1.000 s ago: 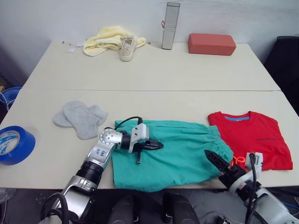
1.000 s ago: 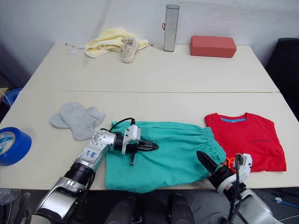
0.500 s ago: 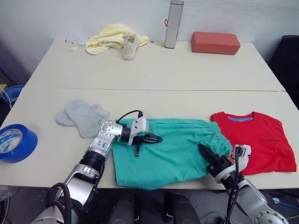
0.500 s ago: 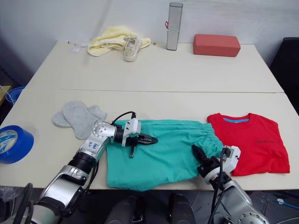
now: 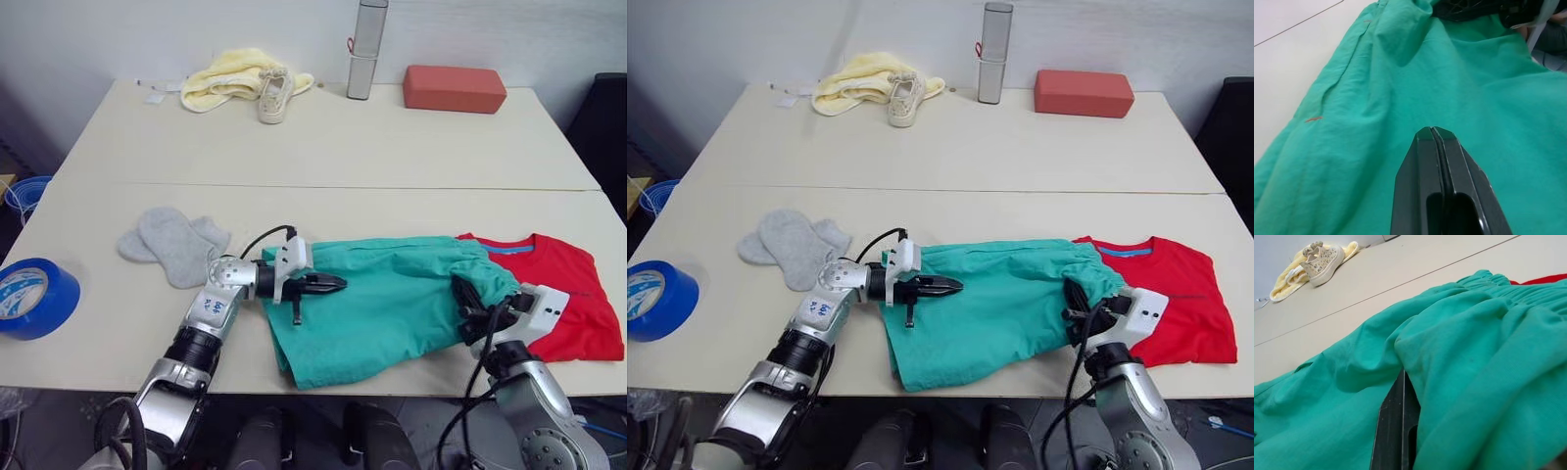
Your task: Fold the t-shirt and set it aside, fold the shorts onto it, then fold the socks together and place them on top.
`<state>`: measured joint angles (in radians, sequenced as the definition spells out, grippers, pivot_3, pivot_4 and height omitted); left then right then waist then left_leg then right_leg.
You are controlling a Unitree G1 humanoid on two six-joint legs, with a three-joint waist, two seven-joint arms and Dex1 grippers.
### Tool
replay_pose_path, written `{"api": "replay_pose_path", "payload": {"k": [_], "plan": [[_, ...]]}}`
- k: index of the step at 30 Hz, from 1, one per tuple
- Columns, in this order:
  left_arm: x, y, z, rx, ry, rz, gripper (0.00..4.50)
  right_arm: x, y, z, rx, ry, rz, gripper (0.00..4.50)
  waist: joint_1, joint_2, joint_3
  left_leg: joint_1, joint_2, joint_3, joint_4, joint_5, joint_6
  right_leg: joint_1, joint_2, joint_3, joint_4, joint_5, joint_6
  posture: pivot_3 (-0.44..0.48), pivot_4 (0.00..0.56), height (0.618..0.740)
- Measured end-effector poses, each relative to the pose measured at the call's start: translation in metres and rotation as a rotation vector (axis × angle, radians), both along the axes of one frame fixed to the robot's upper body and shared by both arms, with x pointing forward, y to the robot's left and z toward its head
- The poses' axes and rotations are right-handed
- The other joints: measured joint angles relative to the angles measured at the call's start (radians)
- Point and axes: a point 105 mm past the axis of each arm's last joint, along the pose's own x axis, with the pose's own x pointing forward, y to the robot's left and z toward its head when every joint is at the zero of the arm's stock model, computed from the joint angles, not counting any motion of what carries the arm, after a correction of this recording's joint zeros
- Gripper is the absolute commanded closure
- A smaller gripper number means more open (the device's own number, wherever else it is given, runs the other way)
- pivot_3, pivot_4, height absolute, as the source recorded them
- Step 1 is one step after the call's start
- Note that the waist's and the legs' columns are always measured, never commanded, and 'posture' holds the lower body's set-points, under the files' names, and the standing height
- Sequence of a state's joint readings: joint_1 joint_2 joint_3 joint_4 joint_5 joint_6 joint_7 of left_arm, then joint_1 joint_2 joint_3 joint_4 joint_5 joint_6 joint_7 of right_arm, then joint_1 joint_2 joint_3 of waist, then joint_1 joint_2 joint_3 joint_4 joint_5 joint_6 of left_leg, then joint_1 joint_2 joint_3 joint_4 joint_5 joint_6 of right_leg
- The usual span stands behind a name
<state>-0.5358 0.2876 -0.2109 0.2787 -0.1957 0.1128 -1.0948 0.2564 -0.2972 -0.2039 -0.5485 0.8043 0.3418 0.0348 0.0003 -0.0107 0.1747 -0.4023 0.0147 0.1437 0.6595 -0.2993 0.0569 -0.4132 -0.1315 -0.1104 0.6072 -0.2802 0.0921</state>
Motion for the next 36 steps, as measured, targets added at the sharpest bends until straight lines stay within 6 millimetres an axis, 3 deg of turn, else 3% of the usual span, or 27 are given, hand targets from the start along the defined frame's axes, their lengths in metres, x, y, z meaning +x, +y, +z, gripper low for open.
{"api": "replay_pose_path", "payload": {"k": [3, 4, 5, 8, 10, 12, 17, 21, 26, 29, 31, 36], "plan": [[0.000, 0.002, -0.008, 0.022, 0.020, 0.039, 4.50, 0.003, 0.001, 0.005, -0.137, -0.021, 0.022, 4.48, 0.000, 0.001, 0.000, 0.000, 0.000, 0.000, 0.001, 0.000, 0.000, 0.000, 0.000, 0.000, 0.000, 0.000, 0.000, 0.000, 0.150, 0.740], [0.001, 0.006, -0.016, 0.069, 0.022, 0.064, 4.50, 0.006, 0.011, 0.017, -0.314, -0.062, 0.116, 4.48, -0.001, 0.002, 0.001, 0.000, 0.000, 0.001, 0.001, 0.000, 0.000, 0.000, 0.000, 0.000, 0.001, 0.000, 0.000, 0.000, 0.150, 0.740], [0.002, 0.006, -0.017, 0.077, 0.023, 0.067, 4.50, 0.006, 0.014, 0.022, -0.351, -0.080, 0.138, 4.48, -0.003, 0.003, 0.002, 0.000, 0.000, 0.002, 0.002, 0.000, 0.001, -0.001, 0.000, 0.001, 0.002, 0.000, 0.000, 0.000, 0.150, 0.740], [0.005, 0.009, -0.018, 0.094, 0.024, 0.096, 4.50, 0.004, 0.051, 0.049, -0.614, -0.224, 0.369, 4.48, -0.004, 0.003, 0.001, 0.001, 0.001, 0.001, 0.002, 0.000, 0.000, -0.001, 0.001, 0.000, 0.002, 0.000, -0.001, 0.000, 0.150, 0.740], [0.006, 0.010, -0.018, 0.095, 0.024, 0.105, 4.50, -0.003, 0.072, 0.058, -0.699, -0.293, 0.488, 4.48, 0.000, 0.003, 0.001, 0.001, 0.001, 0.000, 0.002, 0.000, -0.001, 0.000, 0.001, -0.001, 0.003, -0.001, -0.002, 0.000, 0.150, 0.740], [0.007, 0.014, -0.019, 0.101, 0.022, 0.115, 4.50, -0.009, 0.098, 0.053, -0.810, -0.329, 0.666, 4.48, 0.000, 0.003, 0.001, 0.001, 0.001, 0.000, 0.003, 0.000, -0.001, 0.000, 0.001, -0.002, 0.003, -0.001, -0.002, 0.000, 0.150, 0.740], [0.008, 0.021, -0.018, 0.077, 0.038, 0.156, 4.50, -0.020, 0.131, 0.029, -0.899, -0.304, 0.900, 4.48, -0.002, 0.002, 0.000, 0.001, 0.001, -0.001, 0.004, 0.000, -0.001, 0.001, 0.001, -0.002, 0.004, -0.001, -0.002, 0.000, 0.150, 0.740], [0.007, 0.038, -0.018, 0.071, 0.056, 0.203, 4.50, -0.015, 0.133, 0.005, -0.951, -0.209, 0.944, 4.48, -0.004, 0.002, 0.000, 0.001, 0.001, -0.001, 0.005, 0.000, -0.001, 0.001, 0.001, -0.002, 0.004, -0.001, -0.002, 0.000, 0.150, 0.740], [-0.001, 0.066, -0.018, 0.061, 0.102, 0.251, 4.50, -0.015, 0.152, 0.002, -0.898, -0.216, 0.993, 4.48, -0.005, 0.002, 0.000, 0.002, 0.001, -0.001, 0.004, 0.000, -0.002, 0.001, 0.001, -0.002, 0.005, -0.002, -0.003, 0.000, 0.150, 0.740], [-0.001, 0.073, -0.017, 0.050, 0.110, 0.273, 4.50, -0.022, 0.155, -0.005, -0.841, -0.165, 1.078, 3.81, 0.000, 0.002, 0.000, 0.002, 0.001, -0.002, 0.005, -0.001, -0.002, 0.002, -0.001, -0.003, 0.005, -0.001, -0.003, 0.000, 0.150, 0.740], [-0.001, 0.074, -0.017, 0.046, 0.111, 0.274, 4.50, -0.026, 0.158, -0.007, -0.800, -0.164, 1.143, 3.10, 0.000, 0.002, 0.000, 0.002, 0.001, -0.002, 0.005, -0.001, -0.002, 0.002, -0.001, -0.003, 0.004, -0.001, -0.002, 0.000, 0.150, 0.740], [0.000, 0.074, -0.017, 0.039, 0.109, 0.278, 4.50, -0.047, 0.161, 0.010, -0.574, -0.232, 1.340, 1.45, 0.000, 0.002, 0.000, 0.002, 0.001, -0.002, 0.005, -0.001, -0.002, 0.002, -0.001, -0.003, 0.005, -0.001, -0.002, 0.000, 0.150, 0.740]]}}
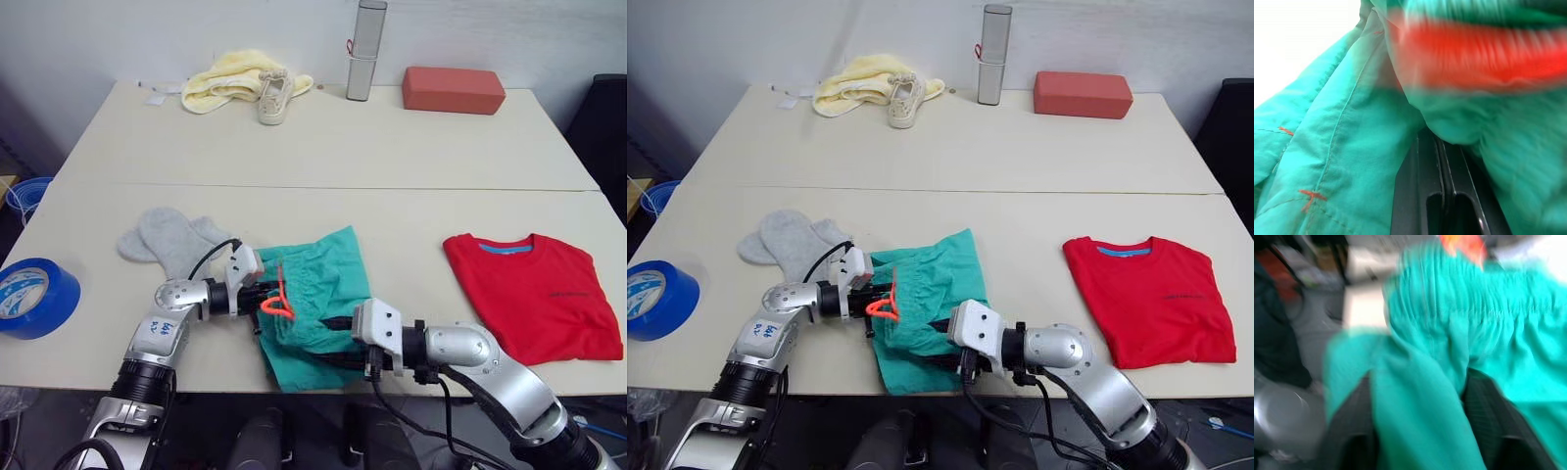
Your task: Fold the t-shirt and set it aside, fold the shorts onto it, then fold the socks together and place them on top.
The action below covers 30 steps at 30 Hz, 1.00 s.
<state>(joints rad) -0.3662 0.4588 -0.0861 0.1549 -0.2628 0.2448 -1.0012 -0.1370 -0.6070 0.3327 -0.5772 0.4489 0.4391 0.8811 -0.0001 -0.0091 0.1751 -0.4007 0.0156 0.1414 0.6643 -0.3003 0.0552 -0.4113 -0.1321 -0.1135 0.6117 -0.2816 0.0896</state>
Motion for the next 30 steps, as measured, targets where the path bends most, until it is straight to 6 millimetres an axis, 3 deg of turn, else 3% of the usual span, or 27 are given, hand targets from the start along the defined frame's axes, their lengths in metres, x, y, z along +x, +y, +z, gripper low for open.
{"api": "replay_pose_path", "payload": {"k": [2, 6, 10, 11, 17, 20, 22, 26, 30], "plan": [[0.000, 0.001, 0.000, -0.004, -0.002, 0.002, 4.50, -0.005, -0.007, 0.010, 0.072, 0.086, 0.049, 0.79, 0.000, 0.000, 0.000, 0.000, 0.000, 0.000, 0.000, 0.000, 0.000, 0.000, 0.000, 0.000, 0.000, 0.000, 0.000, 0.000, 0.150, 0.740], [-0.002, 0.024, 0.003, 0.028, 0.023, 0.016, 4.50, -0.006, -0.033, 0.024, 0.122, 0.224, 0.048, 0.79, -0.004, 0.000, 0.000, 0.000, 0.000, -0.001, -0.001, -0.001, 0.000, -0.001, 0.000, 0.000, 0.000, 0.000, -0.001, 0.000, 0.150, 0.740], [-0.010, 0.059, 0.017, 0.008, 0.063, 0.047, 4.50, 0.008, -0.056, 0.031, 0.149, 0.294, -0.052, 0.04, -0.004, 0.000, 0.001, 0.000, 0.001, -0.002, -0.001, -0.001, -0.002, -0.001, 0.000, -0.001, 0.000, -0.001, -0.002, 0.000, 0.150, 0.740], [-0.013, 0.067, 0.026, -0.015, 0.061, 0.045, 4.50, 0.017, -0.059, 0.030, 0.163, 0.288, -0.093, 0.04, -0.003, -0.001, 0.001, -0.001, 0.001, -0.001, -0.001, -0.003, -0.006, -0.001, 0.000, 0.000, -0.001, -0.001, -0.002, 0.000, 0.150, 0.740], [-0.020, 0.076, 0.054, -0.068, 0.028, 0.016, 4.50, 0.041, -0.049, 0.019, 0.195, 0.214, -0.166, 0.04, 0.000, 0.000, 0.002, -0.002, 0.000, -0.001, -0.001, -0.004, -0.007, -0.001, -0.001, -0.001, -0.001, -0.001, -0.001, 0.000, 0.150, 0.740], [-0.020, 0.069, 0.064, -0.101, 0.029, -0.003, 4.50, 0.046, -0.041, 0.001, 0.139, 0.160, -0.164, 0.57, -0.001, 0.000, 0.002, -0.002, -0.001, 0.000, -0.001, -0.003, -0.006, -0.002, 0.000, -0.001, -0.001, 0.000, -0.001, 0.000, 0.150, 0.740], [-0.020, 0.053, 0.079, -0.140, -0.014, -0.045, 4.50, 0.047, -0.038, -0.017, 0.067, 0.104, -0.144, 1.28, 0.001, 0.000, 0.002, -0.002, -0.001, 0.000, 0.000, -0.003, -0.005, -0.001, 0.000, -0.001, -0.001, 0.000, 0.000, 0.000, 0.150, 0.740], [-0.021, 0.001, 0.094, -0.216, -0.077, -0.173, 4.50, 0.046, -0.032, -0.041, -0.041, -0.021, -0.090, 2.67, -0.001, 0.001, 0.001, -0.002, -0.002, 0.003, 0.000, 0.000, 0.000, 0.000, 0.001, 0.000, 0.002, 0.002, 0.003, 0.000, 0.150, 0.740], [-0.028, -0.058, 0.075, -0.225, -0.051, -0.291, 4.50, 0.051, -0.026, -0.045, -0.095, -0.151, -0.059, 4.08, -0.001, 0.000, 0.002, -0.002, -0.002, 0.004, 0.002, 0.001, 0.001, 0.000, 0.003, 0.000, 0.002, 0.002, 0.003, 0.000, 0.150, 0.740]]}}
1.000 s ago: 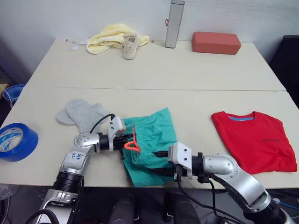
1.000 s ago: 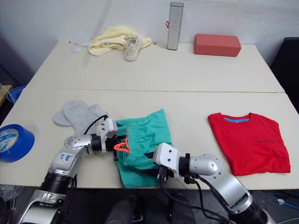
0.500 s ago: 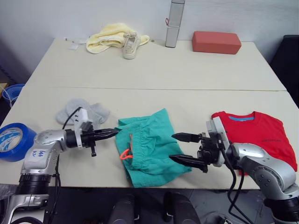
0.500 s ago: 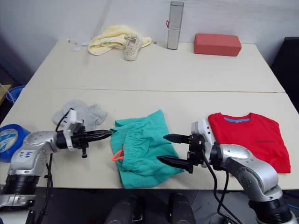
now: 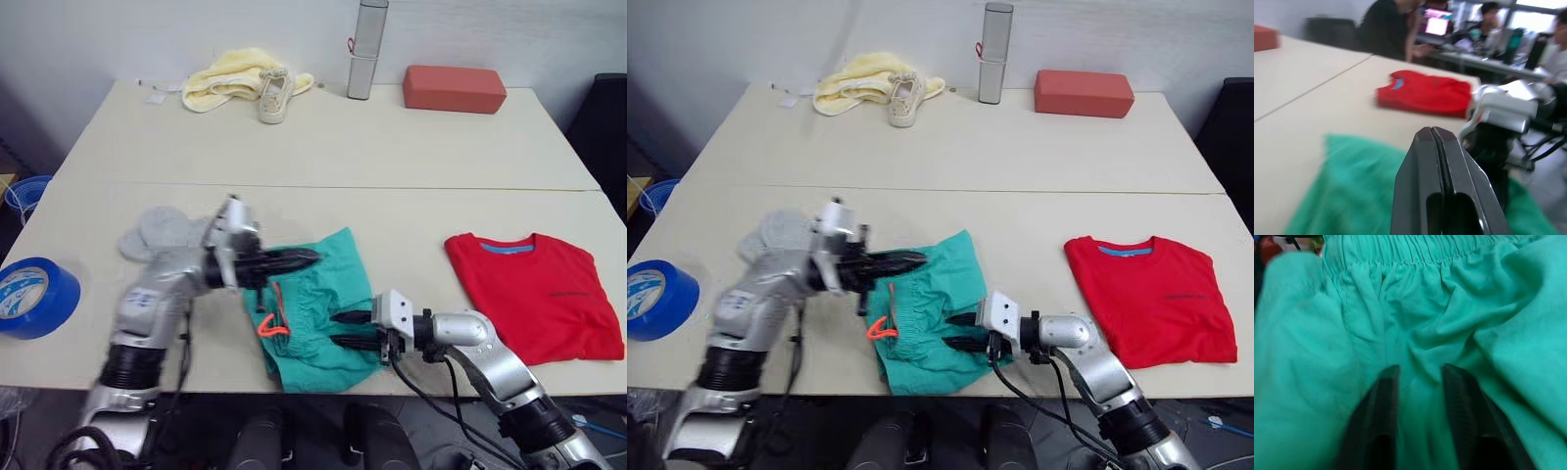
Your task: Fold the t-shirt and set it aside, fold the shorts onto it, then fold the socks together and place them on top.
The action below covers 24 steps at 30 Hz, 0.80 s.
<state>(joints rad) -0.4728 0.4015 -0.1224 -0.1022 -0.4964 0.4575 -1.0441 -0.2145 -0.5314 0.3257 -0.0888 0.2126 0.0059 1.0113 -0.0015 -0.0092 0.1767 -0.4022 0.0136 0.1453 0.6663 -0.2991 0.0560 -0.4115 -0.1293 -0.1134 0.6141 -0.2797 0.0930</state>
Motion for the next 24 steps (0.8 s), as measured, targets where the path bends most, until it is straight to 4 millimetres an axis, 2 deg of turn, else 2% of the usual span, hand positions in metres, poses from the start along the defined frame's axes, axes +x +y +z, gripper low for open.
{"api": "replay_pose_path", "payload": {"k": [1, 3, 10, 15, 19, 21, 24], "plan": [[-0.001, -0.010, -0.008, 0.038, -0.009, -0.015, 4.50, 0.001, 0.001, -0.002, -0.006, -0.015, -0.001, 4.45, -0.002, 0.000, 0.000, 0.000, 0.001, 0.000, 0.000, 0.000, -0.001, 0.000, 0.001, 0.000, 0.000, 0.000, 0.000, 0.000, 0.150, 0.740], [0.001, -0.018, -0.023, 0.103, -0.001, -0.006, 4.50, 0.001, 0.003, -0.003, -0.007, -0.035, -0.002, 4.48, -0.004, 0.000, 0.000, 0.001, 0.001, 0.001, 0.000, 0.001, -0.001, -0.001, 0.001, 0.000, -0.002, 0.000, -0.001, 0.000, 0.150, 0.740], [0.025, -0.004, -0.061, 0.256, -0.008, 0.180, 4.50, -0.003, 0.005, -0.004, -0.005, -0.052, 0.021, 4.48, -0.001, 0.000, 0.000, 0.001, 0.002, 0.000, 0.000, 0.001, -0.001, -0.001, -0.001, 0.003, -0.002, -0.001, -0.002, 0.000, 0.150, 0.740], [0.042, 0.003, -0.063, 0.253, -0.043, 0.286, 4.50, -0.014, -0.002, -0.007, -0.007, -0.016, 0.054, 4.48, 0.001, 0.000, 0.000, 0.003, 0.002, -0.001, 0.000, 0.000, -0.001, 0.001, -0.002, 0.002, -0.002, -0.001, -0.002, 0.000, 0.150, 0.740], [0.050, 0.015, -0.058, 0.251, -0.056, 0.362, 4.50, -0.032, -0.013, -0.006, 0.002, 0.018, 0.106, 4.48, -0.001, 0.000, 0.000, 0.004, 0.002, -0.001, -0.002, -0.001, -0.002, 0.001, -0.002, 0.003, -0.001, -0.001, -0.002, 0.000, 0.150, 0.740], [0.049, 0.024, -0.057, 0.246, -0.050, 0.385, 4.50, -0.038, -0.016, -0.005, 0.027, 0.041, 0.112, 4.48, -0.004, 0.000, 0.000, 0.005, 0.002, -0.001, -0.002, -0.001, -0.003, 0.001, -0.001, 0.003, -0.001, -0.001, -0.002, 0.000, 0.150, 0.740], [0.035, 0.041, -0.047, 0.139, -0.035, 0.352, 4.50, -0.037, -0.023, 0.009, 0.098, 0.046, 0.083, 4.48, -0.004, 0.000, 0.000, 0.005, 0.002, -0.001, -0.002, -0.001, -0.003, 0.001, -0.002, 0.003, -0.001, -0.001, -0.003, 0.000, 0.150, 0.740]]}}
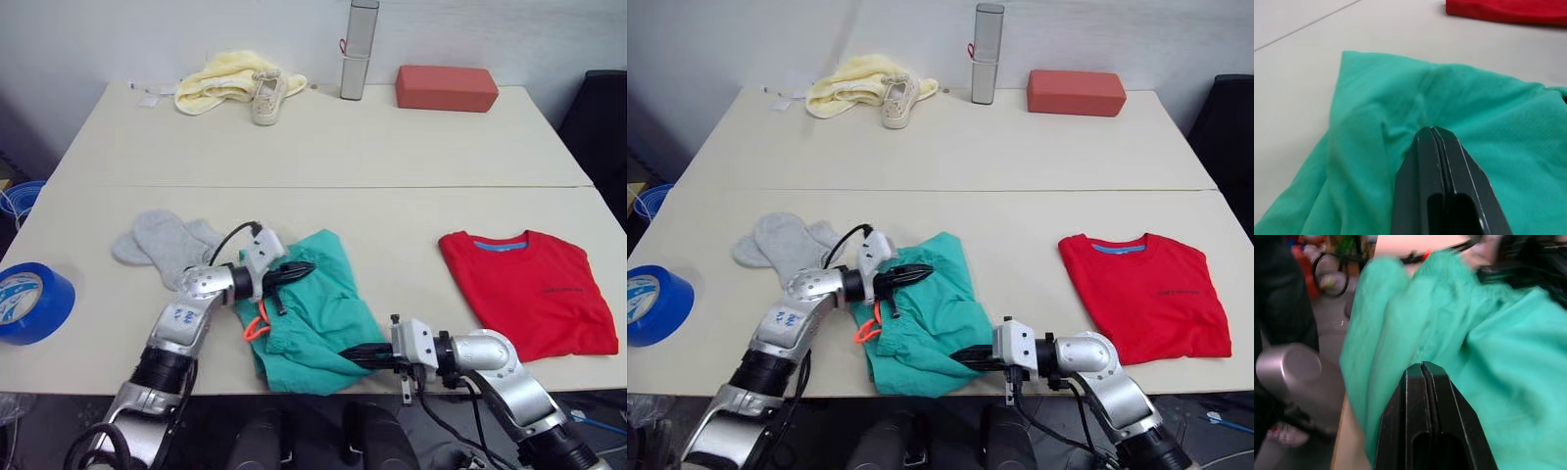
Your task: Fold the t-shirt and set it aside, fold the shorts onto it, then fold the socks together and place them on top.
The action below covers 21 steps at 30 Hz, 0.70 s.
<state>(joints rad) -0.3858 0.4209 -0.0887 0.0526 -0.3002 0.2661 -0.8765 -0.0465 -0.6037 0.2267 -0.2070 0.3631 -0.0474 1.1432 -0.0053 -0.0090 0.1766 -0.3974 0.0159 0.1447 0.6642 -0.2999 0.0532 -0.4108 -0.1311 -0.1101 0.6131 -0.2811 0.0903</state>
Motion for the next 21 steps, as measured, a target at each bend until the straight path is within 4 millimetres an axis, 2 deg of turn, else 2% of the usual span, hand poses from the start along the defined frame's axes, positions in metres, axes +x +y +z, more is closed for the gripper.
{"api": "replay_pose_path", "payload": {"k": [4, 7, 9, 14, 18, 21], "plan": [[-0.031, 0.006, 0.020, -0.067, -0.029, -0.193, 4.50, 0.014, 0.002, 0.022, 0.098, 0.016, -0.061, 4.48, 0.004, 0.000, 0.000, 0.000, 0.000, -0.001, 0.000, -0.003, -0.006, 0.001, -0.001, 0.000, 0.000, 0.000, 0.000, 0.000, 0.150, 0.740], [-0.045, 0.007, 0.016, -0.018, -0.022, -0.251, 4.50, 0.026, 0.012, 0.028, 0.127, 0.032, -0.093, 4.48, 0.004, 0.000, 0.000, 0.000, -0.001, -0.001, 0.000, -0.004, -0.006, 0.001, -0.002, 0.000, -0.001, 0.000, 0.000, 0.000, 0.150, 0.740], [-0.047, 0.004, 0.004, 0.003, 0.009, -0.236, 4.50, 0.033, 0.016, 0.024, 0.114, 0.044, -0.129, 4.48, 0.005, 0.000, 0.000, 0.000, -0.001, -0.001, 0.000, -0.004, -0.006, 0.001, -0.002, 0.000, -0.001, 0.000, 0.000, 0.000, 0.150, 0.740], [-0.044, 0.000, -0.018, 0.070, 0.043, -0.152, 4.50, 0.052, 0.013, -0.012, 0.024, 0.110, -0.254, 4.48, 0.002, 0.000, 0.000, 0.000, -0.001, 0.000, 0.000, -0.004, -0.005, 0.000, -0.001, 0.000, 0.000, 0.000, 0.000, 0.000, 0.150, 0.740], [-0.051, 0.009, -0.031, 0.117, 0.065, -0.135, 4.50, 0.062, 0.009, -0.013, 0.058, 0.101, -0.311, 4.48, -0.002, 0.001, -0.001, 0.001, 0.000, 0.000, -0.001, -0.003, -0.005, 0.000, 0.000, 0.000, 0.000, -0.001, -0.001, 0.000, 0.150, 0.740], [-0.052, 0.016, -0.033, 0.128, 0.055, -0.119, 4.50, 0.063, -0.005, -0.014, 0.047, 0.087, -0.341, 4.48, 0.001, 0.001, -0.001, 0.003, 0.000, 0.000, -0.001, -0.004, -0.006, 0.002, -0.001, 0.001, 0.000, -0.001, -0.001, 0.000, 0.150, 0.740]]}}
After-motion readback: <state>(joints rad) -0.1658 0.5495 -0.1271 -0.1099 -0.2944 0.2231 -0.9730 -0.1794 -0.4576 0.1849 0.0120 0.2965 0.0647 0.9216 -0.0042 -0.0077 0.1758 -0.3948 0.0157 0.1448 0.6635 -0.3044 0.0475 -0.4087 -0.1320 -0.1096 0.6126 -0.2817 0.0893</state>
